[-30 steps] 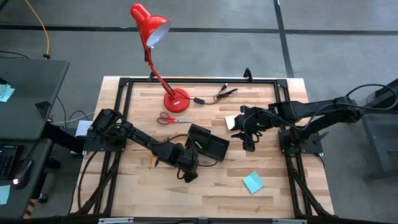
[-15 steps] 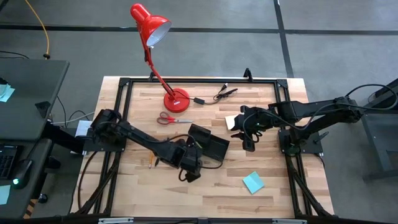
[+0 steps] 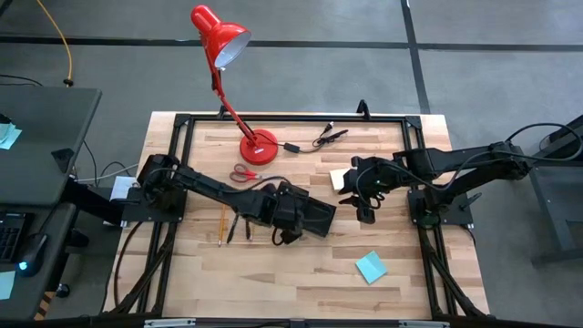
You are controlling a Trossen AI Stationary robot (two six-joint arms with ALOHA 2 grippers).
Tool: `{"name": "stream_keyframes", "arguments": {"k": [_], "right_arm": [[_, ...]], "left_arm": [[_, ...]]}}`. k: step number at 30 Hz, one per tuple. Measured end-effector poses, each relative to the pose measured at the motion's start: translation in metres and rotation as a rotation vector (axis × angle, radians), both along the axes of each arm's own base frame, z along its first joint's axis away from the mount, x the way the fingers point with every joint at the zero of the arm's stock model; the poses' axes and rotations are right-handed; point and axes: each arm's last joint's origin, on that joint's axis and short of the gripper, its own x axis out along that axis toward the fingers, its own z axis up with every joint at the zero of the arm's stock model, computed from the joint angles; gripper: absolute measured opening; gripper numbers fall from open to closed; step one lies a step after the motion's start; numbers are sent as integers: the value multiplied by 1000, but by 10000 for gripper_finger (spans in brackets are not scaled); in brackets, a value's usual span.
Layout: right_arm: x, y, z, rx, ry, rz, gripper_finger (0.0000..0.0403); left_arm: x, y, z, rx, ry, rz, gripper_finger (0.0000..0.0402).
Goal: Pick and place office supplies into organizer
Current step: Put the pink binder clip into the black desk organizer
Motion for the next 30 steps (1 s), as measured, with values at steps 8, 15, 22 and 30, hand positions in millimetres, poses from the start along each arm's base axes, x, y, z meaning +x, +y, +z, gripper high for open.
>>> {"name": "stream_keyframes", "arguments": {"k": [8,15,22,30], "right_arm": [[0,0,0,5,1,5,116],[0,0,0,5,2,5,116],[0,0,0,-9,0,7,116],[0,0,0,-8,0,7,116]], "left_arm": [[0,23,-3,-24,64,-28,0],[-2,17,-4,-35,85,-53,0],[-6,17,-11,-43,110,-60,0],[-5,18,-11,-21,102,-57,1]]}}
